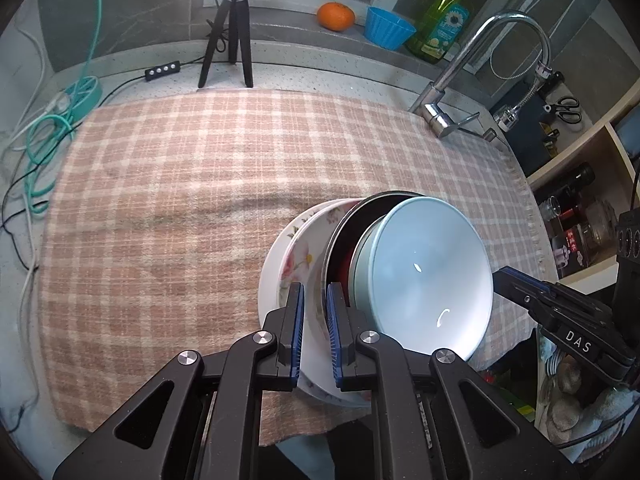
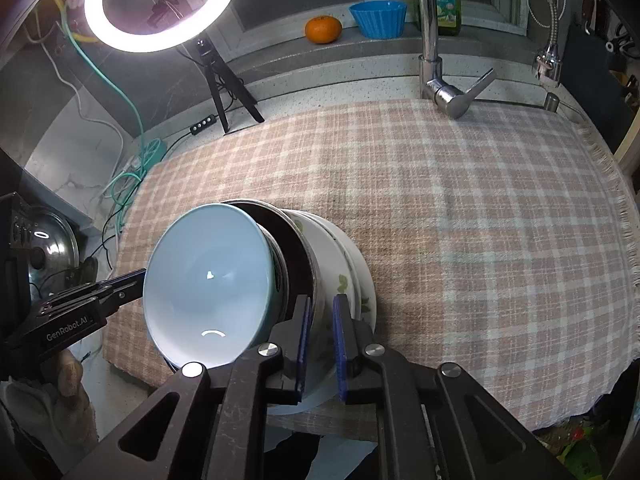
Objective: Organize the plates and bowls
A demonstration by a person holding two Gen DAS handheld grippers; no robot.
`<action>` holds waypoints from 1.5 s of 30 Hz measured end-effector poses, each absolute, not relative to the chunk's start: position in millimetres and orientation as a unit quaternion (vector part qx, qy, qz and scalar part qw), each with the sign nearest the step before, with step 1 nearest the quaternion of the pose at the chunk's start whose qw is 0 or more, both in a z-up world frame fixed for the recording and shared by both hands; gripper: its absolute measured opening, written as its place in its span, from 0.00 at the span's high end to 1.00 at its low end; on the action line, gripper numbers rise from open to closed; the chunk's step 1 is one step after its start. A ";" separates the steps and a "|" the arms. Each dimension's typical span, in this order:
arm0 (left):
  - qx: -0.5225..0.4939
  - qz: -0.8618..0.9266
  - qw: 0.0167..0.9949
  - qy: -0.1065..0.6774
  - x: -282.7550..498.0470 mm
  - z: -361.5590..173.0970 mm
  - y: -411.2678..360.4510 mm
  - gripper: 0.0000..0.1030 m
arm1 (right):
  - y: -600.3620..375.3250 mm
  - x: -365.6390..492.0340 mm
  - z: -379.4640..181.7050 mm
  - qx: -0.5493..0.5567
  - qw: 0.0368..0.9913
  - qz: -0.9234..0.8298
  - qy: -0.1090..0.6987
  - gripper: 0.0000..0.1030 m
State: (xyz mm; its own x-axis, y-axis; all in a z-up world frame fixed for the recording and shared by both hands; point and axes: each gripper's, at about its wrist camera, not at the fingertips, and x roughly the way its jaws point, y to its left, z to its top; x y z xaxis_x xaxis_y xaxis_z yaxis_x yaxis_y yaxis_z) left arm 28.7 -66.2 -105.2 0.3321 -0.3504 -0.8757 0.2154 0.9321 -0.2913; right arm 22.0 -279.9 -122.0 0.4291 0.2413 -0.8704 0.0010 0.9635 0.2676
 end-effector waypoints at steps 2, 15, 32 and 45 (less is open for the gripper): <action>-0.060 -0.171 0.818 0.546 27.7 -101.5 -65.8 0.90 | -281.3 20.9 -118.6 0.111 0.841 0.069 0.525 0.87; -0.048 -0.162 0.844 0.509 18.7 -78.1 -68.9 0.82 | -283.7 11.9 -94.3 0.086 0.868 0.055 0.486 0.74; -0.031 -0.152 0.887 0.435 0.4 -35.8 -74.7 0.43 | -285.4 -7.2 -57.1 0.069 0.906 0.048 0.415 0.46; -0.026 -0.133 0.901 0.413 -8.8 -21.3 -74.4 0.38 | -285.1 -11.5 -42.8 0.072 0.919 0.048 0.385 0.35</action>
